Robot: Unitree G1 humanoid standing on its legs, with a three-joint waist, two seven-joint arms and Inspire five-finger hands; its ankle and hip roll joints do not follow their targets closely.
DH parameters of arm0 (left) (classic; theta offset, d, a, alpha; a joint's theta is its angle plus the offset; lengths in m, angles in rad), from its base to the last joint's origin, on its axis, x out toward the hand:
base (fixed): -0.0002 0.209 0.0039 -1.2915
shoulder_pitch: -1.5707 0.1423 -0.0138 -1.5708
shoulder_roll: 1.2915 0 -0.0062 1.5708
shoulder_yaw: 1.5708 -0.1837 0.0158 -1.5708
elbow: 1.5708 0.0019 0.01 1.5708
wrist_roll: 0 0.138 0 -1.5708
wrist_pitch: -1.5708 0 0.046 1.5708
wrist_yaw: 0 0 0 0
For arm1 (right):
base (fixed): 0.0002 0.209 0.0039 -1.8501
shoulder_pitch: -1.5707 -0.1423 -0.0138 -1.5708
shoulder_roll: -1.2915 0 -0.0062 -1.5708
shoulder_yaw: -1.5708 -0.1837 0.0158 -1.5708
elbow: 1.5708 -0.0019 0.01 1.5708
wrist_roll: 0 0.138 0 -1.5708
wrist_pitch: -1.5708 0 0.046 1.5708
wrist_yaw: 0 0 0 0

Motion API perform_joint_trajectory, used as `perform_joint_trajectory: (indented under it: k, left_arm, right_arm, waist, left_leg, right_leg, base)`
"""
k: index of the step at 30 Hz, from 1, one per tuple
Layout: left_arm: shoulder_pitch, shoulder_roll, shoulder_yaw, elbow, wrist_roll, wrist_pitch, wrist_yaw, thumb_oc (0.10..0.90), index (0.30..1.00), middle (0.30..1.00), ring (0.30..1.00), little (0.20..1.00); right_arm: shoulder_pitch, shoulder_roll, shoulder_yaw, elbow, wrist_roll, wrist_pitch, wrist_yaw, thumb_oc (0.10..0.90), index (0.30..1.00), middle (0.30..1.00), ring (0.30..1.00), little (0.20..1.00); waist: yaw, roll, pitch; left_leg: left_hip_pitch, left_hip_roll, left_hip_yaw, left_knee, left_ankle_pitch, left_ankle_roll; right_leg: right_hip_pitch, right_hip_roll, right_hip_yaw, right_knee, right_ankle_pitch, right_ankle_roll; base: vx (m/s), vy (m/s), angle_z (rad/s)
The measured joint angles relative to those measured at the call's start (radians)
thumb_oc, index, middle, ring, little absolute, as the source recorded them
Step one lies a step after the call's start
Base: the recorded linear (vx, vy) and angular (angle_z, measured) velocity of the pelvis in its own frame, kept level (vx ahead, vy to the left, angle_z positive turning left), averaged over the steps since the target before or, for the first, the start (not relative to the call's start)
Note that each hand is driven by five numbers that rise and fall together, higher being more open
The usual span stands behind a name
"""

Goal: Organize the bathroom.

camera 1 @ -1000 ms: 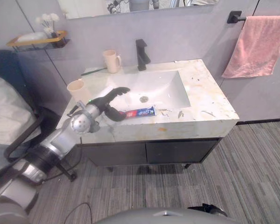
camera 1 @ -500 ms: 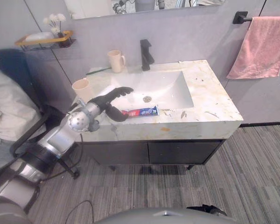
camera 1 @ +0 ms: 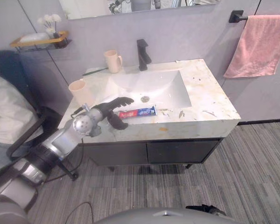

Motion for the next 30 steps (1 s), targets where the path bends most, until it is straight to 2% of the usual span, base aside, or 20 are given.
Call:
perform_joint_trajectory:
  k: [21,22,23,24,28,30]
  left_arm:
    - [-0.015,0.0,0.0,0.021,0.001,0.009,-0.021,0.8,0.9,0.9,0.9,0.9]
    - [-0.016,0.0,0.0,0.021,0.003,0.011,-0.022,0.767,0.851,0.851,0.851,0.851]
    - [-0.016,0.0,0.0,0.021,0.003,0.019,-0.025,0.764,0.846,0.846,0.846,0.846]
    - [-0.018,0.0,0.0,0.024,0.003,0.026,-0.029,0.8,0.9,0.9,0.9,0.9]
    - [-0.023,0.0,-0.004,0.032,0.009,0.043,-0.049,0.8,0.9,0.9,0.9,0.9]
    - [-0.049,0.0,-0.038,0.056,0.026,0.053,-0.068,0.8,0.9,0.9,0.9,0.9]
  right_arm:
    - [0.007,0.0,-0.001,0.0,0.035,-0.016,-0.003,0.8,0.9,0.9,0.9,0.9]
    - [0.007,0.0,-0.001,0.0,0.035,-0.016,-0.004,0.8,0.9,0.9,0.9,0.9]
    - [0.008,0.0,-0.001,0.0,0.035,-0.016,-0.004,0.8,0.9,0.9,0.9,0.9]
    - [0.008,0.0,-0.001,0.0,0.035,-0.016,-0.004,0.8,0.9,0.9,0.9,0.9]
    - [0.008,-0.001,-0.001,0.0,0.035,-0.016,-0.007,0.8,0.9,0.9,0.9,0.9]
    - [0.009,-0.001,-0.001,0.0,0.035,-0.017,-0.01,0.8,0.9,0.9,0.9,0.9]
  waist:
    - [-0.005,0.01,-0.004]
    - [-0.005,0.01,-0.004]
    - [-0.006,0.011,-0.004]
    - [-0.006,0.011,-0.004]
    - [-0.009,0.014,-0.002]
    - [-0.009,0.015,-0.002]
  left_leg:
    - [0.001,0.0,0.013,0.0,-0.001,0.0]
    - [0.001,0.0,0.013,0.0,-0.001,-0.001]
    - [0.001,0.001,0.013,0.0,-0.001,-0.001]
    - [0.001,0.001,0.013,0.0,-0.001,-0.001]
    - [0.0,0.0,0.014,0.0,-0.001,-0.001]
    - [0.0,0.001,0.015,0.0,-0.001,-0.001]
  right_leg:
    - [-0.004,0.0,0.008,0.0,0.0,0.0]
    - [-0.004,0.0,0.008,0.0,0.0,0.0]
    - [-0.004,0.0,0.008,0.0,0.0,0.0]
    - [-0.004,0.0,0.008,0.0,0.0,0.0]
    - [-0.005,0.0,0.008,0.0,0.0,0.0]
    - [-0.005,0.0,0.008,0.0,0.0,0.0]
  base:
    - [0.01,-0.002,-0.01]
    - [0.0,0.0,0.0]
    - [0.03,-0.003,0.0]
    - [0.04,-0.008,0.0]
    - [0.02,-0.005,0.0]
    - [0.03,-0.006,0.0]
